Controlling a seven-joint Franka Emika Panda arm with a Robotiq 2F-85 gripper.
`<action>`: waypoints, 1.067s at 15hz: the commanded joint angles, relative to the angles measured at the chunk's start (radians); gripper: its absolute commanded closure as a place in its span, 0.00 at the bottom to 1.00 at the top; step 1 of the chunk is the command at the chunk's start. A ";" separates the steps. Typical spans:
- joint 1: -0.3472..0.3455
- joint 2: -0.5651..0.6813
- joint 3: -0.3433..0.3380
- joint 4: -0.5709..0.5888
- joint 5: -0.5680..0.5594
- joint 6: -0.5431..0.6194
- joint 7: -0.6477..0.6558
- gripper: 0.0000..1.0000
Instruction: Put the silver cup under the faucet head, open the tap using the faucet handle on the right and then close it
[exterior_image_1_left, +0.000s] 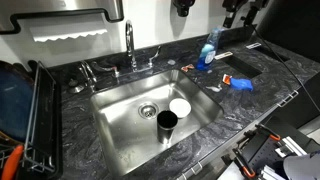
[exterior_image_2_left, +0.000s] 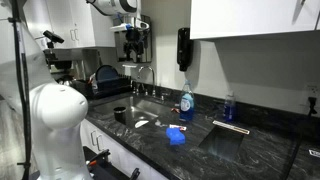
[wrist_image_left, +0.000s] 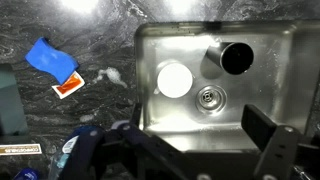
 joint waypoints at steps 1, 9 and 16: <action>0.003 0.001 -0.003 0.002 -0.001 -0.002 0.001 0.00; 0.003 0.001 -0.003 0.002 -0.001 -0.002 0.001 0.00; 0.009 0.066 0.017 -0.025 0.050 0.100 0.104 0.00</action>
